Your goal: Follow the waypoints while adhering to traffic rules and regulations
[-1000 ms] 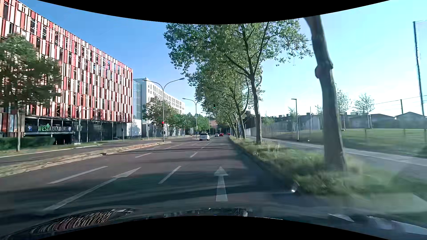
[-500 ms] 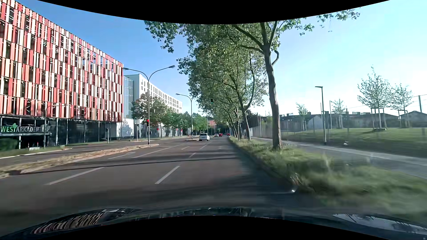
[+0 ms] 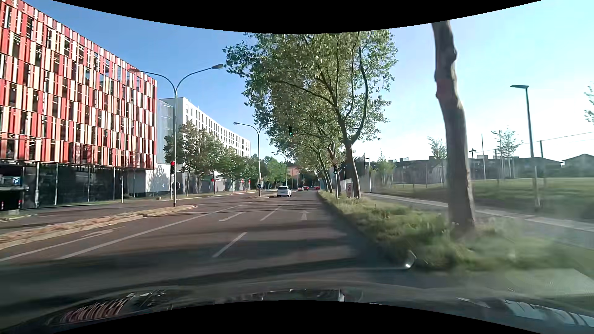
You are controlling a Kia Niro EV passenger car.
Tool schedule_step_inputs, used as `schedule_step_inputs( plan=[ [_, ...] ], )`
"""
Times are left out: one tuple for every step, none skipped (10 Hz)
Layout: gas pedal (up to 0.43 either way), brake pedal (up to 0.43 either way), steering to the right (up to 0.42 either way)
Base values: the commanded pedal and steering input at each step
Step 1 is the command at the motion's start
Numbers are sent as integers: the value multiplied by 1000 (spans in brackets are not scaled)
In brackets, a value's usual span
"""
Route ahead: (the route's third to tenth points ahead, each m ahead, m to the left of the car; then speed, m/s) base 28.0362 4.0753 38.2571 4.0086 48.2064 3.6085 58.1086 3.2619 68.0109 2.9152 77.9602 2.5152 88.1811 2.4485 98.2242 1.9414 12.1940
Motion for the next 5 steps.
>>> schedule_step_inputs(
  plan=[
    [98, 0, 2],
    [98, 0, 2],
    [98, 0, 2],
    [98, 0, 2],
    [98, 0, 2]
  ],
)
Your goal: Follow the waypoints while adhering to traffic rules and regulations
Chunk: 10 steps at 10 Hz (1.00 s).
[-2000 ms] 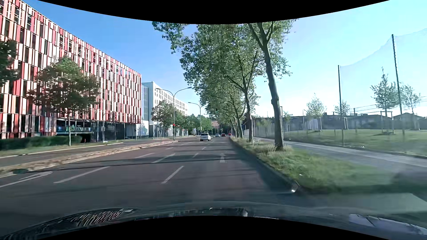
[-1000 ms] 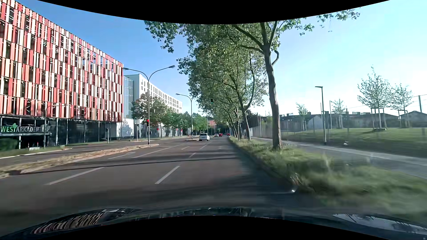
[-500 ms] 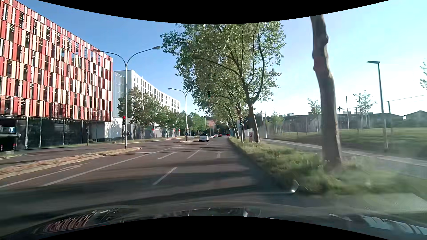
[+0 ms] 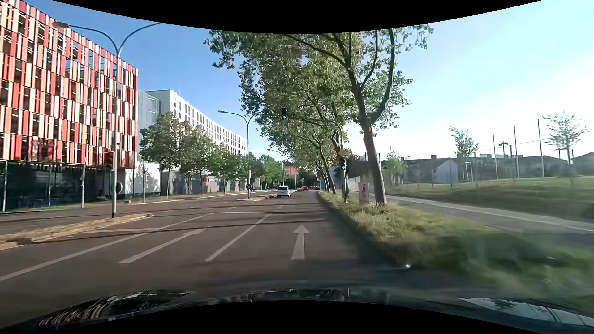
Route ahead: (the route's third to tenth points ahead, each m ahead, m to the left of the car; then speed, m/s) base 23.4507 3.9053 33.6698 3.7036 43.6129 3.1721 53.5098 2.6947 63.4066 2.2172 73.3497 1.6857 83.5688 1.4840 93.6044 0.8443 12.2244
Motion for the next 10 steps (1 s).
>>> schedule_step_inputs(
  plan=[
    [98, 0, 2],
    [98, 0, 1],
    [98, 0, 0],
    [98, 0, -1],
    [98, 0, -1],
    [87, 0, -1],
    [87, 0, -1],
    [79, 0, -1],
    [59, 0, -1],
    [47, 0, -1]
  ],
)
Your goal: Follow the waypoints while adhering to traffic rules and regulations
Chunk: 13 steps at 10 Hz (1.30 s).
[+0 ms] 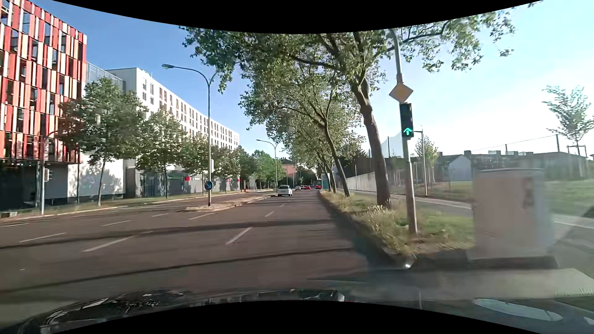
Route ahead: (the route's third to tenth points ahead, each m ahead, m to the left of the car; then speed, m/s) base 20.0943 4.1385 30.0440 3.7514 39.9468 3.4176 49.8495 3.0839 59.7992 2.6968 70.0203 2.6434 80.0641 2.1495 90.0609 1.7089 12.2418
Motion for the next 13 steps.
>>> schedule_step_inputs(
  plan=[
    [47, 0, -1],
    [47, 0, -1],
    [39, 0, -1],
    [39, 0, -1],
    [39, 0, -1],
    [39, 0, 0],
    [39, 0, 0],
    [39, 0, 0],
    [39, 0, 0],
    [39, 0, 0],
    [39, 0, 0],
    [39, 0, 0],
    [39, 0, 1]
  ],
)
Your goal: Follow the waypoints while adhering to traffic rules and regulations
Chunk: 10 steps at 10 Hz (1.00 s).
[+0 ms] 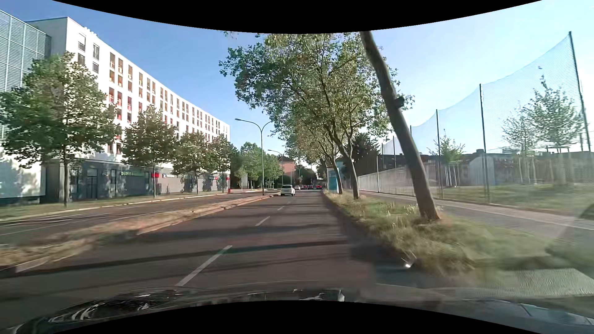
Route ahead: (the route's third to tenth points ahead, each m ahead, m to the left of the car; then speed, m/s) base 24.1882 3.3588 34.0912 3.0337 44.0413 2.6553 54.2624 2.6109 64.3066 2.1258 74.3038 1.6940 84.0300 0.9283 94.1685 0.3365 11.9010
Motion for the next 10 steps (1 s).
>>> schedule_step_inputs(
  plan=[
    [39, 0, 1],
    [39, 0, 1],
    [39, 0, 1],
    [39, 0, 1],
    [39, 0, 1],
    [39, 0, 2],
    [39, 0, 2],
    [39, 0, 3],
    [39, 0, 3],
    [39, 0, 3]
  ],
)
